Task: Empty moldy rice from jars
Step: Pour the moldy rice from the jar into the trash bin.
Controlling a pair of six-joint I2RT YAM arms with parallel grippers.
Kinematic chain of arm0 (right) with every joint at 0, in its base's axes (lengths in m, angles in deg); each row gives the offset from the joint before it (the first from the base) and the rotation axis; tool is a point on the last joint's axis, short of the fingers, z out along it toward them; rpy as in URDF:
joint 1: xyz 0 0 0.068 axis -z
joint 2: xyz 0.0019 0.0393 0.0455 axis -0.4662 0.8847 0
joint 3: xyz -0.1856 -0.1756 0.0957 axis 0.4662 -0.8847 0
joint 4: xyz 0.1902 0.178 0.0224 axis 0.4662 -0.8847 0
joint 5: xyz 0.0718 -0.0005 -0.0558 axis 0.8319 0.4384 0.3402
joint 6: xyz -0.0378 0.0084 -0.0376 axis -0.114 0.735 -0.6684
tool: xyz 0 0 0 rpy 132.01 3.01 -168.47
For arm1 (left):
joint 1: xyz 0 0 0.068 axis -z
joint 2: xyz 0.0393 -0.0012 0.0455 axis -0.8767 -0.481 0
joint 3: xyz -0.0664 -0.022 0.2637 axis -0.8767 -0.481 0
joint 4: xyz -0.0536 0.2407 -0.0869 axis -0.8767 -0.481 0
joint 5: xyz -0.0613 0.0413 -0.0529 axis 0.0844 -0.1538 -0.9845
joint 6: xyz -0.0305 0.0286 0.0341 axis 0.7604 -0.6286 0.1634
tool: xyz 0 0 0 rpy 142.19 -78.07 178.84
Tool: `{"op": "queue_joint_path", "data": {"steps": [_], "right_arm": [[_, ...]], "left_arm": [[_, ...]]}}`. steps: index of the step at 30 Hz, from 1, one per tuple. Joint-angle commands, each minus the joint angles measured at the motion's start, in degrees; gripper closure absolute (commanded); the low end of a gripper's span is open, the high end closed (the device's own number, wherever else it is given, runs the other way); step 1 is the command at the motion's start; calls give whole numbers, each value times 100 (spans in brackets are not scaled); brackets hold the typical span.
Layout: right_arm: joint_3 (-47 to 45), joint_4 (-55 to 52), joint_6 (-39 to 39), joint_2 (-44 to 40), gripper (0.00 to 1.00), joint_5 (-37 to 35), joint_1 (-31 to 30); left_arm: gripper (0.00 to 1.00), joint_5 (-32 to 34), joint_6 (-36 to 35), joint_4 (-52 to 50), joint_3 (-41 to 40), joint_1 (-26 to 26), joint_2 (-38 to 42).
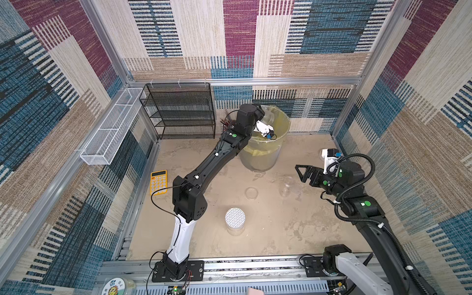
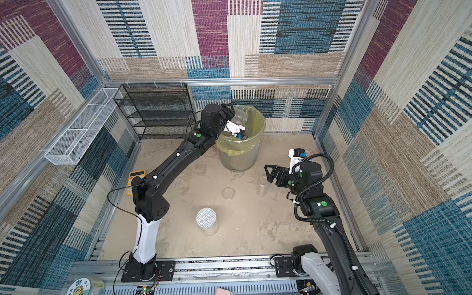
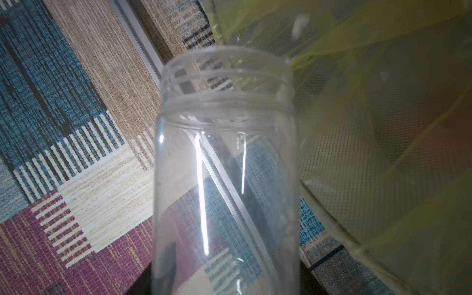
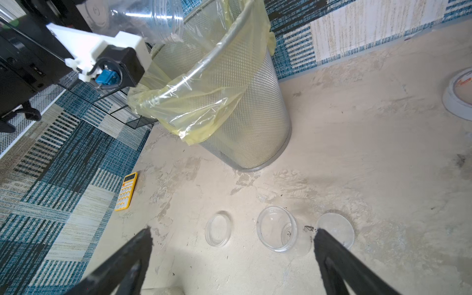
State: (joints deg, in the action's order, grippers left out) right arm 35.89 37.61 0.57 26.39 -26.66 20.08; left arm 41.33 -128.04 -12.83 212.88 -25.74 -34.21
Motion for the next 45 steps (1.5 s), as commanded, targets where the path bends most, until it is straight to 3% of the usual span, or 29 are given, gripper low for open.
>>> {"op": "queue_joint_path", "data": {"steps": [1,4,7,10,13,16,19,20,22,23,25,29,33,34,36,39,42,45], "right_arm": [[28,176,107,-9,0,109,-3],[-25,249,136,-63,0,82,-3],[104,147,106,8,0,134,-1],[17,201,115,-89,0,71,-3],[72,117,110,-79,0,111,-3],[7,174,115,-175,0,63,-3],[107,75,91,-158,0,102,-3],[127,38,71,-182,0,112,-3],[7,156,96,-246,0,61,-3],[-29,229,108,-219,0,61,-3],[68,129,110,-62,0,177,-3],[-3,114,110,-258,0,87,-3],[161,-34,39,-240,0,80,-3],[206,-97,28,-250,0,77,-3],[68,111,53,-337,0,46,-3],[141,63,50,-200,0,186,-3],[112,110,12,-252,0,210,-3],[126,168,-31,-266,0,208,-3]], "left_arm": [[100,205,422,-266,261,-104,44],[100,96,139,-20,-12,5,107],[100,187,643,-531,443,-23,-3],[100,177,187,-75,-238,41,154],[100,390,847,-670,467,-35,-41],[100,333,349,-172,58,52,-35],[100,384,828,-628,588,46,-147],[100,411,763,-664,579,-6,-145],[100,111,-90,24,-371,93,107],[100,75,-82,85,-418,180,136],[100,279,746,-652,417,201,-69],[100,494,489,-374,131,-12,-4],[100,544,1047,-778,489,-37,-123],[100,581,945,-844,591,-91,-217],[100,378,436,-210,36,72,-76],[100,280,1186,-942,764,101,-159],[100,202,1102,-590,206,31,109],[100,-56,2338,-1530,839,12,106]]}}
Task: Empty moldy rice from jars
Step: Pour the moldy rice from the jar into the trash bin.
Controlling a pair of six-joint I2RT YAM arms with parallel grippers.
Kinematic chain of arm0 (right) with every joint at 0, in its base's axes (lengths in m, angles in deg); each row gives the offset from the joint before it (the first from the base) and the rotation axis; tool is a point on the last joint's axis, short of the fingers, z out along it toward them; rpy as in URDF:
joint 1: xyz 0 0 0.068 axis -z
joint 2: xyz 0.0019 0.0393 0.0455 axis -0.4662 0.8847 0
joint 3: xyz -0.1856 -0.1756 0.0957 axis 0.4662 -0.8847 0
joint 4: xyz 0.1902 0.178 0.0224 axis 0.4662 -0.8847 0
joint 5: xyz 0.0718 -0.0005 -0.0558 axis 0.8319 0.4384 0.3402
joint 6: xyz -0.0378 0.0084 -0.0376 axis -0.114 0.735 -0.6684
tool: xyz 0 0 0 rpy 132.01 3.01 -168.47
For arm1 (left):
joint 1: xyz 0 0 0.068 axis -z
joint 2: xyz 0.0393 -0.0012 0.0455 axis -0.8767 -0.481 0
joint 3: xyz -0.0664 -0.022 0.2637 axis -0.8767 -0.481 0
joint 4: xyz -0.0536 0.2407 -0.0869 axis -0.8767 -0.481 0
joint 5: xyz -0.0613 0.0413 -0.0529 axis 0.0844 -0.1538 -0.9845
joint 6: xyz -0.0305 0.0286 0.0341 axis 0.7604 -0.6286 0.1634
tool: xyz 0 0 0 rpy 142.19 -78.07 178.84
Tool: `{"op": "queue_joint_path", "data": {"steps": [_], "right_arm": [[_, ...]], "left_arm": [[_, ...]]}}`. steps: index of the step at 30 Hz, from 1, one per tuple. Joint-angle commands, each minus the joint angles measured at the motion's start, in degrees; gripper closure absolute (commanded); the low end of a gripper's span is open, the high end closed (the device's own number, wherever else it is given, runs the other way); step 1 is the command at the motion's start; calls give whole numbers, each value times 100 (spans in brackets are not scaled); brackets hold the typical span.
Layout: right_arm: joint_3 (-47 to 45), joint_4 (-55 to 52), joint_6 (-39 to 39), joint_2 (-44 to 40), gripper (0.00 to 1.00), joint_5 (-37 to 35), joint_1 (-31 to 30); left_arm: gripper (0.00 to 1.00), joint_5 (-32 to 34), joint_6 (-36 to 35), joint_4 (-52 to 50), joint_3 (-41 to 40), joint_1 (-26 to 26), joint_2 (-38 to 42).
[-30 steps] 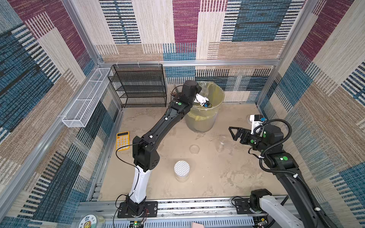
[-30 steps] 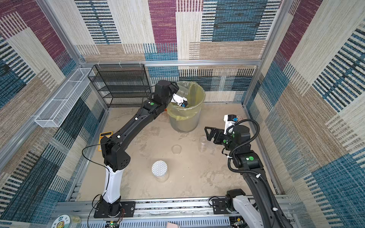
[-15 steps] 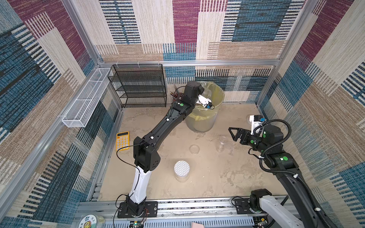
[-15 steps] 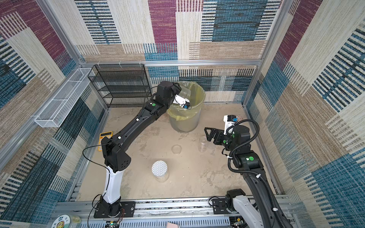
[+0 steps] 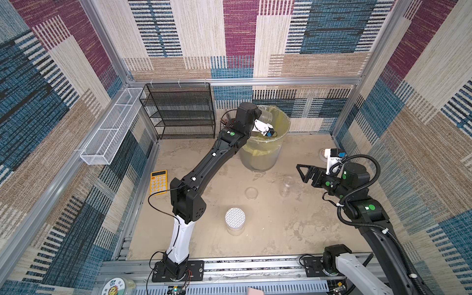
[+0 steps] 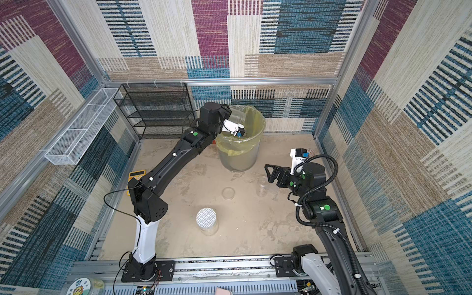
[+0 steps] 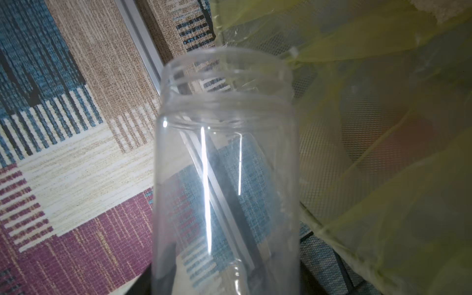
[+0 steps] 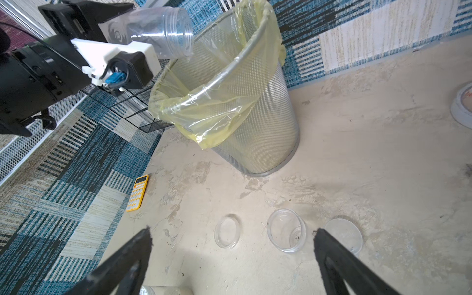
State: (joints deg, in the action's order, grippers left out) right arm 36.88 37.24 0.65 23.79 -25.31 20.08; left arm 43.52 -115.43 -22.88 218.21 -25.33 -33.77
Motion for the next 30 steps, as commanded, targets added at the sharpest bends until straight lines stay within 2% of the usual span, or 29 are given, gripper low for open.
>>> {"op": "queue_joint_path", "data": {"steps": [1,7,11,18,21,24,30], "right_arm": [[61,214,-60,25,0,134,-3],[333,352,-322,164,0,501,-3],[539,421,-592,291,0,781,-3],[769,637,-1036,442,1,1415,-3],[991,715,-1240,555,2,1535,-1],[1300,691,-1300,732,3,1673,-3],[2477,400,-1296,1448,9,2261,-3]], "left_arm": [[100,-385,1455,-750,488,-56,49],[100,-1169,3413,-1860,1749,-282,-228],[100,-1599,4190,-1969,1491,-304,-38],[100,-1974,5355,-2086,1183,-426,170],[100,-2305,5794,-1871,619,-465,573],[100,-2638,6117,-1289,-372,-473,1184],[100,-2929,6554,-379,-2163,-463,2312]]}}
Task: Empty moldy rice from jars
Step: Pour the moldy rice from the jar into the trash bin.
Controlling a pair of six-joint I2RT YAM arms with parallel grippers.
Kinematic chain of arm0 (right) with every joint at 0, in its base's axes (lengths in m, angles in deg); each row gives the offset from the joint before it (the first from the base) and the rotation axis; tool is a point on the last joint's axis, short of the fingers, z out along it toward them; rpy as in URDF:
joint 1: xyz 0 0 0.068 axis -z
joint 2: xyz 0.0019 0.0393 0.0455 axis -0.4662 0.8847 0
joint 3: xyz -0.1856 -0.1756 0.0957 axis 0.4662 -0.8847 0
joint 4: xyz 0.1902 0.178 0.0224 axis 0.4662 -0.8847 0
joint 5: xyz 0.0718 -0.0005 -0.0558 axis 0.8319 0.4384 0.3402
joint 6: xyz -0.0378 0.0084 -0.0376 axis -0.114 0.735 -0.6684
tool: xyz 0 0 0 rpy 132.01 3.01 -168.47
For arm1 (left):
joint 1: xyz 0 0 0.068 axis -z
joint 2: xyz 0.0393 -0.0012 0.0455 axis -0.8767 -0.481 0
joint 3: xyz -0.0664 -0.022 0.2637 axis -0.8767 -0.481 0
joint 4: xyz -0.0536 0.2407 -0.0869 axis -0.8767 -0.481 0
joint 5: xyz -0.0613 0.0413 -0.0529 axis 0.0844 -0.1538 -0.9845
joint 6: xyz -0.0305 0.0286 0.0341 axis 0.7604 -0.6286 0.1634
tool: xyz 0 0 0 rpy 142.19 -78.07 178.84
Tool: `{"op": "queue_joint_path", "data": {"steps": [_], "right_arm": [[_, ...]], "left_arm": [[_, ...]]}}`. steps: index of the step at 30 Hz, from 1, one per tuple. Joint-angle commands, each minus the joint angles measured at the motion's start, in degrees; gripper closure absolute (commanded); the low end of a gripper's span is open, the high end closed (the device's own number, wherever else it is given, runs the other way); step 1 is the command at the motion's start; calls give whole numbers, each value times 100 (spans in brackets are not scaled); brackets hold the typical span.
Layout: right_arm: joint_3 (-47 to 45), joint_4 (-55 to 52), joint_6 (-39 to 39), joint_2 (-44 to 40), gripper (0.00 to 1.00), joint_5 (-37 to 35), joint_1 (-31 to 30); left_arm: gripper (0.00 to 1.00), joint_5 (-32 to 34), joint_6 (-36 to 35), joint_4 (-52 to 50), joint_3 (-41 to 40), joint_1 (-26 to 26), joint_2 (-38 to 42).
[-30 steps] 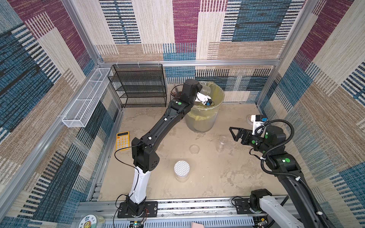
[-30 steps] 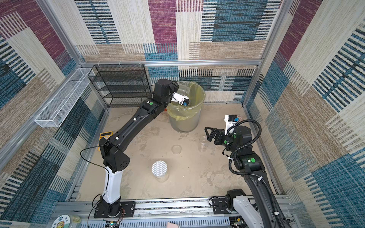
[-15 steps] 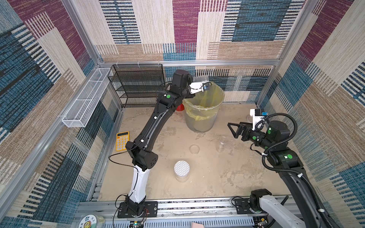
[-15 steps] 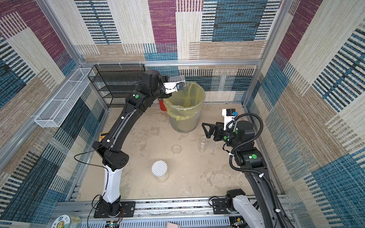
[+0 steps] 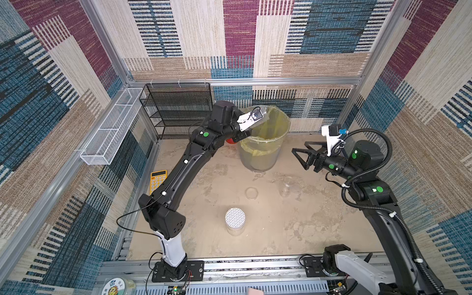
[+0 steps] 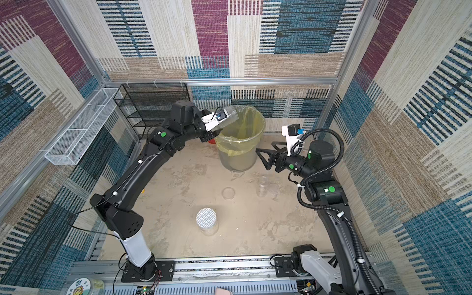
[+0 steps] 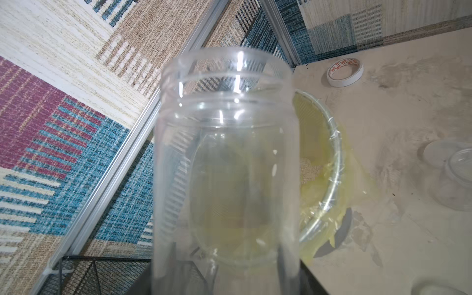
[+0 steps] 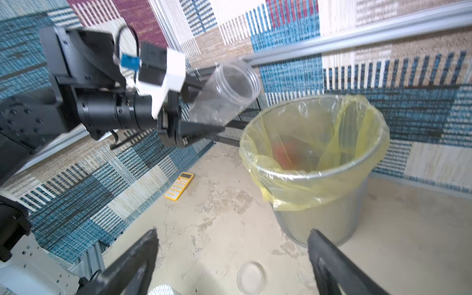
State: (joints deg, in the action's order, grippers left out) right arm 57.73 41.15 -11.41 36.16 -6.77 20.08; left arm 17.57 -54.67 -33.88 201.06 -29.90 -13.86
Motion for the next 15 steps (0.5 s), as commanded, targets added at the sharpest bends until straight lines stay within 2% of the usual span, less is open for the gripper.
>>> {"op": "queue_joint_path", "data": {"steps": [1,4,7,13,15], "right_arm": [[643,-85,-112,378,10,484,-2],[1254,-271,-215,798,12,784,-24],[1969,-853,-511,1316,14,797,-222],[3008,-1672,-1072,2105,14,300,-1141],[3117,-1696,-1052,2242,14,228,-1240]], "left_arm": [[100,-337,533,862,-742,-6,500],[100,-336,734,1311,-1554,-6,973],[100,-455,960,1585,-2181,-6,1331],[100,-580,1415,2283,-3254,-6,1957],[100,-665,1502,2364,-3462,-6,2089]]}}
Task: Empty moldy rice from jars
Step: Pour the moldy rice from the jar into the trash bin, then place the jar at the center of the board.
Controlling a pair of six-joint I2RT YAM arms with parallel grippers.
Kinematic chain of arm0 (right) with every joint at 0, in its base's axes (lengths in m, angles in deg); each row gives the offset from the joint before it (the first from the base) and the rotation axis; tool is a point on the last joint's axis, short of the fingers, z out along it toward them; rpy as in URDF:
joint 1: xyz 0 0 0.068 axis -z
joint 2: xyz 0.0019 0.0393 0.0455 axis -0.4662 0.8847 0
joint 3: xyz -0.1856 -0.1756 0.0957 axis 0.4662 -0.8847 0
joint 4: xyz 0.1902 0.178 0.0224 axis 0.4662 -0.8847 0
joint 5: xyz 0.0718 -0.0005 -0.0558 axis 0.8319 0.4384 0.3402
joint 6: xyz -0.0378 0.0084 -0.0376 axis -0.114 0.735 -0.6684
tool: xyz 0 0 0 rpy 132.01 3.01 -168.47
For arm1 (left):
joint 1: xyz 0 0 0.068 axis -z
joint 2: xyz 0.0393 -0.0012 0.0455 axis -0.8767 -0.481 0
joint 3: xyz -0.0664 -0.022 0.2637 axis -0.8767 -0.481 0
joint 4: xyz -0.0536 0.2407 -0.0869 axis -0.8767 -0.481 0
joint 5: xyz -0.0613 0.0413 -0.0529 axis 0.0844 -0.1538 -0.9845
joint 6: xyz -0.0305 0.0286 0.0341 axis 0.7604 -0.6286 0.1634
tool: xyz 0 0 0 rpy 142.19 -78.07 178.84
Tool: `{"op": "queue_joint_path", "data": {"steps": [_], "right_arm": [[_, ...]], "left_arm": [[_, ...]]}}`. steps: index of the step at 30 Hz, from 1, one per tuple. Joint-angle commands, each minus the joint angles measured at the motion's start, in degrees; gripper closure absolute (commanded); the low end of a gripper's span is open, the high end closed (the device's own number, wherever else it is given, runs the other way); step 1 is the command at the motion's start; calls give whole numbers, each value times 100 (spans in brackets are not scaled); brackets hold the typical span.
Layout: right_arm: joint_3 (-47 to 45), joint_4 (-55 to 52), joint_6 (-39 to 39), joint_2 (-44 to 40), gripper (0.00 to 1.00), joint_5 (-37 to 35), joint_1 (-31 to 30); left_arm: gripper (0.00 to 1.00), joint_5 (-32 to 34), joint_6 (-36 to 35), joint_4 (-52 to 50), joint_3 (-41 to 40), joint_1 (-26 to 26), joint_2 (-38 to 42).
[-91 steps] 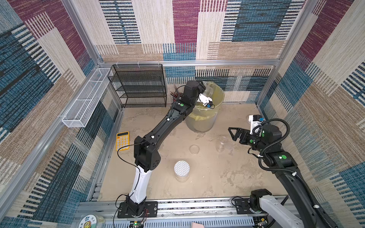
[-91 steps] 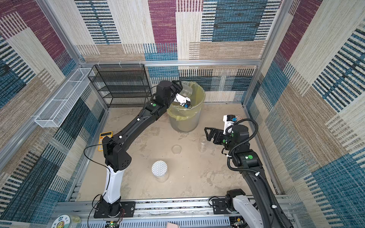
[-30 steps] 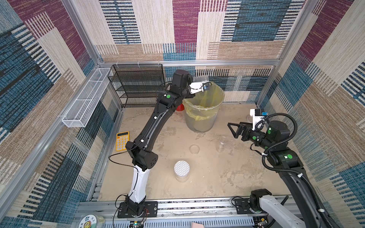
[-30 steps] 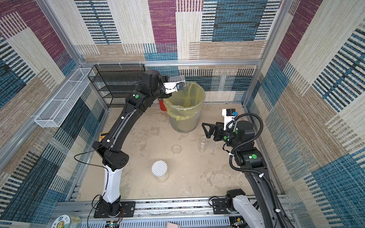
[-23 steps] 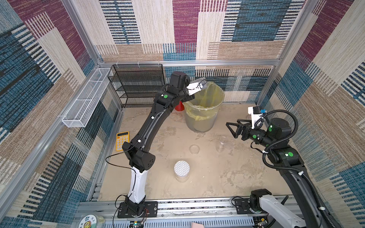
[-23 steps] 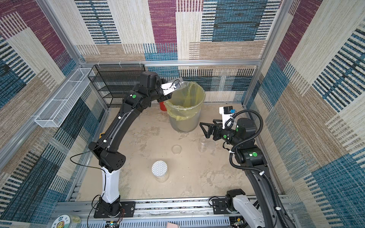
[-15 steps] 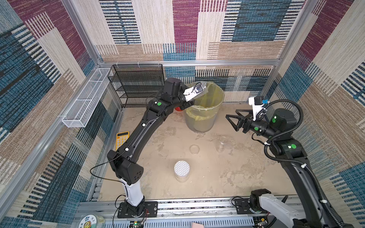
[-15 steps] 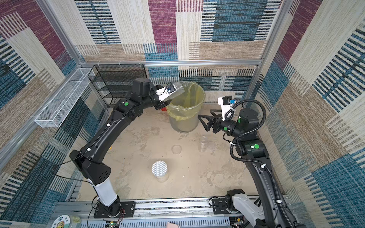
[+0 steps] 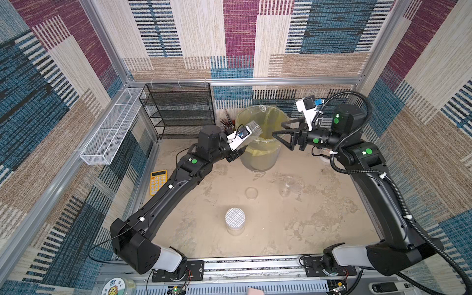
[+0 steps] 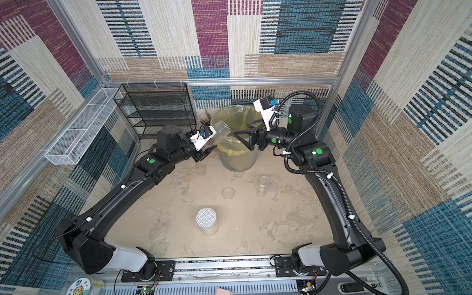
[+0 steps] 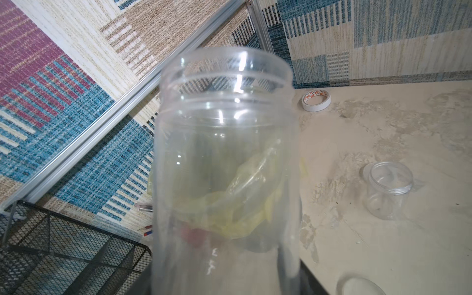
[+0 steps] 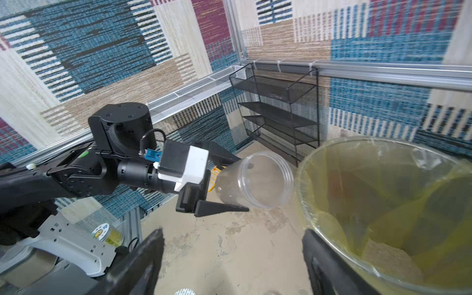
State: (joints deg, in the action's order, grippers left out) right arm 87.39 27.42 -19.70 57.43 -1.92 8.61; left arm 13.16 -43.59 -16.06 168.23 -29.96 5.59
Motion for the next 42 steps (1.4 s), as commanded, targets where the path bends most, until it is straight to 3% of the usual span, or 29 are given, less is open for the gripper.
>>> {"op": "queue_joint_path", "data": {"steps": [1,13,23,42], "right_arm": [[191,-347,-247,185,14,-234,-111],[675,-705,-618,742,16,-407,-601],[1119,-1076,-768,1254,25,-587,-1082],[1088,-1586,-1306,1592,61,-214,-1316]], "left_arm": [[100,-221,425,582,-240,8,188],[100,-304,638,882,-1049,17,696],[100,-247,713,1170,-1445,26,802],[100,-265,680,1661,-1978,19,1045]]}}
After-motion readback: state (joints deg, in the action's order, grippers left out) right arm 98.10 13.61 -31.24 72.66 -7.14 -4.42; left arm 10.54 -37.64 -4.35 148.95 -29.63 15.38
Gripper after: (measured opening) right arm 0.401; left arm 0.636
